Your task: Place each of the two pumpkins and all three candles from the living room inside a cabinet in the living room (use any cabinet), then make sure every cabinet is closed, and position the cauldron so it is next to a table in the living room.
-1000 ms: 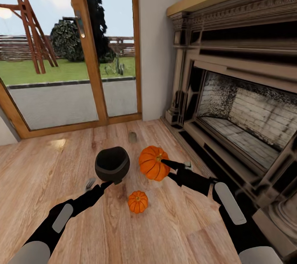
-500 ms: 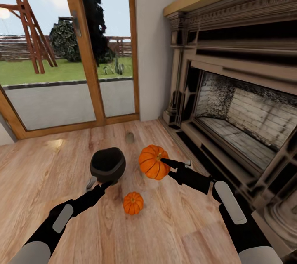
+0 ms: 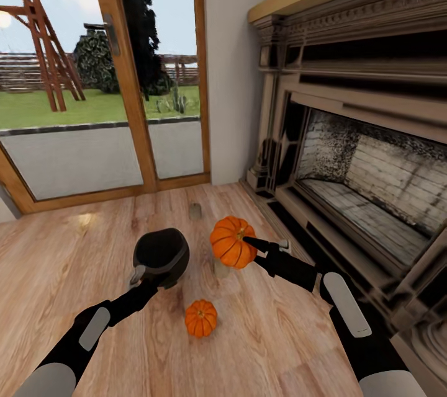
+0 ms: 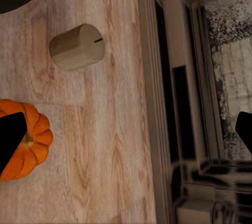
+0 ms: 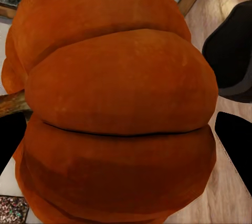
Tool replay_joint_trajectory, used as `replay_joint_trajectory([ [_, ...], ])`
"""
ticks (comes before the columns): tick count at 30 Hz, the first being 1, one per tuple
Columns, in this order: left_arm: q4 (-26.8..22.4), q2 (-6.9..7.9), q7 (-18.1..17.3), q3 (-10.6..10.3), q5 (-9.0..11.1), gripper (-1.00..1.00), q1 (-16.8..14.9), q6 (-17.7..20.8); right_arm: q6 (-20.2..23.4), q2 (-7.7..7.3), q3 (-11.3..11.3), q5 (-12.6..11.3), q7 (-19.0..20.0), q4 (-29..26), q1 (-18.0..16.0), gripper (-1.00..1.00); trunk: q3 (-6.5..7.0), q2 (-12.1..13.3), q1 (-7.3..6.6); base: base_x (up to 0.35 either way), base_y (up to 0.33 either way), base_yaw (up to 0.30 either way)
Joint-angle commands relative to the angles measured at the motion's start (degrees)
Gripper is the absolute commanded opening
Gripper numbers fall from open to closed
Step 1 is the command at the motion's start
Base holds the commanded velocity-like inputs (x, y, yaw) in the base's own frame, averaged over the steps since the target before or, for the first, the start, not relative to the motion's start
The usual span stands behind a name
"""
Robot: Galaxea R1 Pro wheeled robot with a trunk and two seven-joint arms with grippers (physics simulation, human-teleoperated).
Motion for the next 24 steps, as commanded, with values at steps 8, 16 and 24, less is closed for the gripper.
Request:
replay_joint_trajectory([
  [8, 0.00, -0.01, -0.08, 0.13, 0.25, 1.00, -0.03, 0.37, -0.27, -0.03, 0.08, 0.14, 0.71, -0.75, -0.03, -1.00, -0.05, -0.02, 0.00, 0.139, 0.011, 0.000],
  [16, -0.03, -0.10, -0.08, 0.14, 0.24, 1.00, -0.03, 0.36, -1.63, -0.03, 0.24, 0.15, 0.91, -0.95, -0.03, -1.00, -0.05, -0.02, 0.00, 0.032, 0.000, 0.000],
  [24, -0.32, -0.19, -0.10, -0.02, 0.26, 1.00, -0.03, 0.79, -1.68, -0.03, 0.14, 0.16, 1.08, -0.76, -0.03, -1.00, -0.05, -0.02, 0.00, 0.000, 0.000, 0.000],
])
